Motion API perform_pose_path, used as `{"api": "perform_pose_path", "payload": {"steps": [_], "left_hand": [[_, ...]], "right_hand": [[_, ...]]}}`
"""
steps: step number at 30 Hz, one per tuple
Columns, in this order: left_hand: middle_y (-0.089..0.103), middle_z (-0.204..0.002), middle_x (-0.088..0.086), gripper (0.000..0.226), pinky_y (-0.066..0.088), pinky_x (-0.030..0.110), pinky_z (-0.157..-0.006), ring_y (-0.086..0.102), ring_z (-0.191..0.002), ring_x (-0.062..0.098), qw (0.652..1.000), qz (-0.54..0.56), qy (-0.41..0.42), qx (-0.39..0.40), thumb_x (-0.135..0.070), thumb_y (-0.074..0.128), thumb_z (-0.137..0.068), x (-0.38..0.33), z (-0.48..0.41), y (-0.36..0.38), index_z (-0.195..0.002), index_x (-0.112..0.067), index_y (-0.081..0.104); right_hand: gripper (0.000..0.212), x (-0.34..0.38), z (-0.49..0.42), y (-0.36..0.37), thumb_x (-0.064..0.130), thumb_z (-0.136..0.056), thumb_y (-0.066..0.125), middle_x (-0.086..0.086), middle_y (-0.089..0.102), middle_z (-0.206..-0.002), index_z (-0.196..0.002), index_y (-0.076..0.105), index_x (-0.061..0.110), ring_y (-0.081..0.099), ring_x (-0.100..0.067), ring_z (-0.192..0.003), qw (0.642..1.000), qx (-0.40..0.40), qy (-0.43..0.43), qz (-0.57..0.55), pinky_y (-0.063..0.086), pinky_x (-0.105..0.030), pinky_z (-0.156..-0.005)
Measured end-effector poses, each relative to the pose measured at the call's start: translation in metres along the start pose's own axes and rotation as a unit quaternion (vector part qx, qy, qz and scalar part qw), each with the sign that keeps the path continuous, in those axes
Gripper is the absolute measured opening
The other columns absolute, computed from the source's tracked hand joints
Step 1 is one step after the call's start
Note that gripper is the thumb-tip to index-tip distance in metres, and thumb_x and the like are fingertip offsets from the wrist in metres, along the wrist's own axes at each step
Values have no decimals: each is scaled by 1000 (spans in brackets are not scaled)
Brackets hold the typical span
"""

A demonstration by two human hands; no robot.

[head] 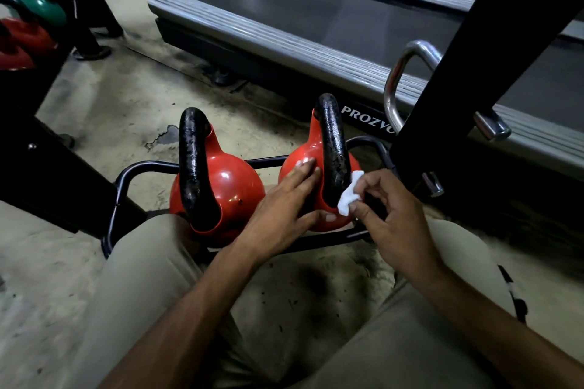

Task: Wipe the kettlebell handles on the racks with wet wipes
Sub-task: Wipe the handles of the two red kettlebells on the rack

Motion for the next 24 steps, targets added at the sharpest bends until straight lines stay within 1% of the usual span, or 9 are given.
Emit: {"api": "perform_pose_path", "payload": {"steps": [3, 6, 9, 12, 15, 19, 22, 23, 24], "left_hand": [[2, -173, -14, 90, 19, 44, -129, -2, -158, 2, 1000, 15, 1, 2, -54, 67, -93, -1, 1, 4, -165, -30, 18], [1, -173, -12, 88, 13, 42, -131, -7, -156, -4, 999, 38, 5, 1, -50, 67, -95, -2, 4, 7, -165, -28, 18], [5, -174, -10, 83, 13, 46, -130, -6, -158, 2, 999, 52, 2, 8, -50, 63, -98, -6, 4, 9, -165, -29, 19], [13, -172, -10, 77, 19, 51, -128, 3, -160, 12, 999, 50, 12, 17, -51, 60, -99, -12, 2, 9, -163, -33, 22], [-1, -174, -8, 83, 10, 50, -130, -11, -159, 8, 999, 37, -7, 35, -54, 57, -100, -6, 2, 11, -165, -32, 12], [-15, -172, -14, 87, 3, 43, -131, -25, -151, -5, 998, 25, -26, 60, -50, 58, -102, -4, 5, 13, -165, -32, 1], [-16, -171, -14, 88, 1, 42, -131, -26, -150, -6, 997, 23, -31, 68, -52, 57, -101, -4, 5, 12, -165, -32, 0], [-15, -172, -14, 88, 2, 42, -131, -25, -151, -4, 997, 21, -30, 69, -53, 57, -101, -4, 5, 13, -165, -32, 0], [-14, -172, -12, 87, 2, 43, -131, -24, -153, -2, 997, 19, -27, 69, -53, 56, -101, -4, 5, 13, -165, -32, 1]], "right_hand": [[18, -17, -5, 6, 13, -94, 63, -4, 67, -112, -108, 60, 23, 66, -23, -111, 991, 37, 33, -125, 54, -55, -97], [14, -22, -19, 9, 13, -97, 57, -10, 70, -105, -110, 63, 13, 65, -20, -100, 980, 50, 64, -181, 52, -46, -91], [22, -22, -39, 21, 9, -101, 52, -2, 75, -99, -105, 72, 15, 66, -13, -93, 963, 64, 124, -231, 50, -30, -87], [22, -24, -57, 35, 11, -92, 54, -10, 67, -80, -89, 71, -3, 55, -20, -71, 937, 67, 216, -267, 43, -29, -67], [17, -26, -76, 44, 5, -86, 48, -7, 54, -63, -76, 61, 6, 46, -13, -48, 891, 93, 317, -311, 37, -28, -54], [33, -16, -105, 50, 4, -100, 32, -18, 71, -69, -90, 63, -1, 67, -25, -62, 819, 63, 406, -402, 55, -28, -57], [35, -8, -101, 52, 3, -100, 28, -14, 72, -64, -94, 62, 0, 70, -23, -57, 805, 49, 393, -441, 57, -24, -53], [32, -8, -93, 49, 3, -99, 32, -10, 69, -58, -85, 62, 3, 65, -18, -48, 813, 45, 380, -439, 53, -22, -52], [30, -11, -82, 44, 4, -96, 39, -4, 64, -52, -75, 61, 7, 58, -14, -42, 841, 41, 359, -402, 47, -24, -51]]}}
Point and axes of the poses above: each hand's wrist, its own z-axis away from the middle knuckle, its own y-axis out of the palm, x = y × z, the point moved 9 cm from there along -z, towards the middle knuckle
